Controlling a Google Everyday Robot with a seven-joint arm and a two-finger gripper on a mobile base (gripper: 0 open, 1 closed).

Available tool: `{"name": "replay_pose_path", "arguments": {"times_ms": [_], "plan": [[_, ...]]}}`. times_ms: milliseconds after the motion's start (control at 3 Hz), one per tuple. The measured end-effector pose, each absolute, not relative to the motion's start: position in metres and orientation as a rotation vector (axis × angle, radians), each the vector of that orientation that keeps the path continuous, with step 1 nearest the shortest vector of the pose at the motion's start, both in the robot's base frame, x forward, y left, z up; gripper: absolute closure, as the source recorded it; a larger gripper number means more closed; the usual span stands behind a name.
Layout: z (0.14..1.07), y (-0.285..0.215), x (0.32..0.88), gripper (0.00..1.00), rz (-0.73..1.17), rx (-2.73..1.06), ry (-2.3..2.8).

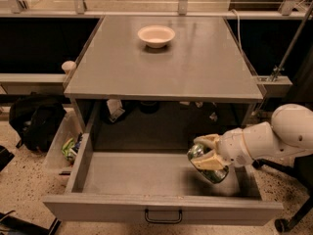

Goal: Place green can into top drawer

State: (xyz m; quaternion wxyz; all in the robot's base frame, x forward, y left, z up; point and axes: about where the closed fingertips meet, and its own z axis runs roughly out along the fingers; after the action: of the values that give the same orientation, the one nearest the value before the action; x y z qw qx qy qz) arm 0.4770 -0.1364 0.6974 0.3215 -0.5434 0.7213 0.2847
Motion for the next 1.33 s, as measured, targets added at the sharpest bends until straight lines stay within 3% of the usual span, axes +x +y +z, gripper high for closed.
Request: {"name": "replay_pose_path", "arguments": {"times_ms": [333,667,1333], "plan": [[0.6974,-0.1363,0.477,1.0,0.748,-1.427,1.894],[0.6974,-0.1363,0.477,0.86,0.748,-1.427,1.894],[0.6973,-0.1363,0.477,0.4,0.748,-1.427,1.894]]}}
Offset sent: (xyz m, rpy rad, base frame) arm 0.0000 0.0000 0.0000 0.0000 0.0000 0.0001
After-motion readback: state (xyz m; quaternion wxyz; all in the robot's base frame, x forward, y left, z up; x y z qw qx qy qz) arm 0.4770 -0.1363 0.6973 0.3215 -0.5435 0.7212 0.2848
